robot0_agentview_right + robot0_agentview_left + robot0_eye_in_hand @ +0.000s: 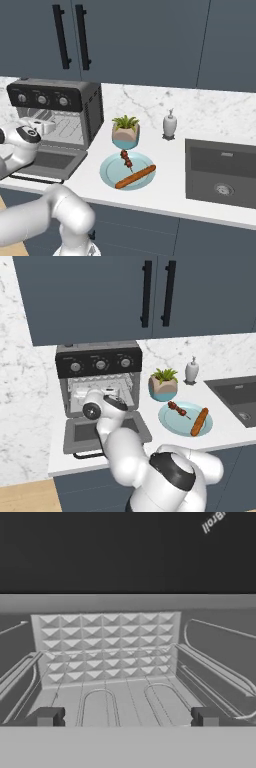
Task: Pick up the kebab skewer and baguette bread, and place them inside the toaster oven. Close the toaster oven door and start by setting the timer.
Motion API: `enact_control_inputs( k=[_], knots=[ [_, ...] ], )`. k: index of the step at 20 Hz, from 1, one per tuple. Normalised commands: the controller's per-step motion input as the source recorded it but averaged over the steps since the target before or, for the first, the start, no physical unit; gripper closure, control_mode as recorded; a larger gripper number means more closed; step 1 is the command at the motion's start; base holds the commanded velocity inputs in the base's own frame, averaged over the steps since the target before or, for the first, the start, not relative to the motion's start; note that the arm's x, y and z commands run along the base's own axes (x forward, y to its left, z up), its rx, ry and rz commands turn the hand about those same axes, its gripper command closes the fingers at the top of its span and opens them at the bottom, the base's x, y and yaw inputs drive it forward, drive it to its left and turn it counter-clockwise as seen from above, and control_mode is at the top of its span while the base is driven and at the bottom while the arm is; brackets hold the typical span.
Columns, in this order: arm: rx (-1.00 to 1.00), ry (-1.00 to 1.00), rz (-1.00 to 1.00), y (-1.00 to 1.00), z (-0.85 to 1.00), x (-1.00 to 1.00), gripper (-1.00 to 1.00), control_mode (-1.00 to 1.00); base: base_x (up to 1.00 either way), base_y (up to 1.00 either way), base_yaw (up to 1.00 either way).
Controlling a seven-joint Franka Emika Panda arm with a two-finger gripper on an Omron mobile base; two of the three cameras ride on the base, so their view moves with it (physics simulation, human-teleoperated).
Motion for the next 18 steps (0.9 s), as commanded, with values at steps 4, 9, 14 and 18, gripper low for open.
enact_control_inputs(
  k=[4, 9, 14, 18],
  knots=[
    [0.0, -0.01, 0.0, 0.0, -0.09, 0.23, -1.0, -1.0, 0.0, 0.0, 0.0],
    [0.0, 0.01, 0.0, 0.0, -0.37, 0.06, -1.0, -1.0, 0.0, 0.0, 0.0],
    [0.0, 0.02, 0.0, 0.0, -0.19, 0.07, -1.0, -1.0, 0.0, 0.0, 0.0],
    [0.0, 0.0, 0.0, 0.0, -0.07, 0.15, -1.0, -1.0, 0.0, 0.0, 0.0]
  ],
)
